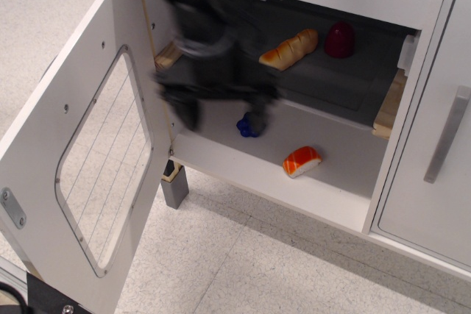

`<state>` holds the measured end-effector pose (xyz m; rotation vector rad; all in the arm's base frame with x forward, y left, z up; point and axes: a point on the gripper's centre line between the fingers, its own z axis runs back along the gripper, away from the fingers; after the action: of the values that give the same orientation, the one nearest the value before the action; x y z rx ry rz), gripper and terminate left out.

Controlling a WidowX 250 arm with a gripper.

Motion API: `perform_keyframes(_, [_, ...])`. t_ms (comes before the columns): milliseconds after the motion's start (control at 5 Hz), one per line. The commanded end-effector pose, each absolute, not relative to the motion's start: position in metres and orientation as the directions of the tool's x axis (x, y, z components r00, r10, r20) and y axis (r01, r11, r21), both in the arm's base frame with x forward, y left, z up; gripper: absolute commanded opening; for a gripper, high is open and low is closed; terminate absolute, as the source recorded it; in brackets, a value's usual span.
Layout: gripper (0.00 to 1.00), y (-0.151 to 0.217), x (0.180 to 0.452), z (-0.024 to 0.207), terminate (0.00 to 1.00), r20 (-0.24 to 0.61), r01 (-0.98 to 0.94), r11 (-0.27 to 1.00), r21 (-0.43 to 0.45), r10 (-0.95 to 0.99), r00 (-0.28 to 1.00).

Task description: Close oven

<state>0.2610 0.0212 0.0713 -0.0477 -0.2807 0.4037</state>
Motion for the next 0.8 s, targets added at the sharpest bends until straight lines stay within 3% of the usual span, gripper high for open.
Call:
perform_keyframes(0, [1.00, 0.057, 0.231, 0.119, 0.00, 0.253, -0.361, 0.929, -0.086, 0.371, 0.893])
perform_keyframes(400, [1.00, 0.093, 0.219, 0.130, 0.00, 0.257, -0.375, 0.926, -0.036, 0.371, 0.892])
perform_keyframes(600, [1.00, 0.120, 0.220, 0.140, 0.00, 0.293, -0.369, 0.925, -0.092, 0.380, 0.878])
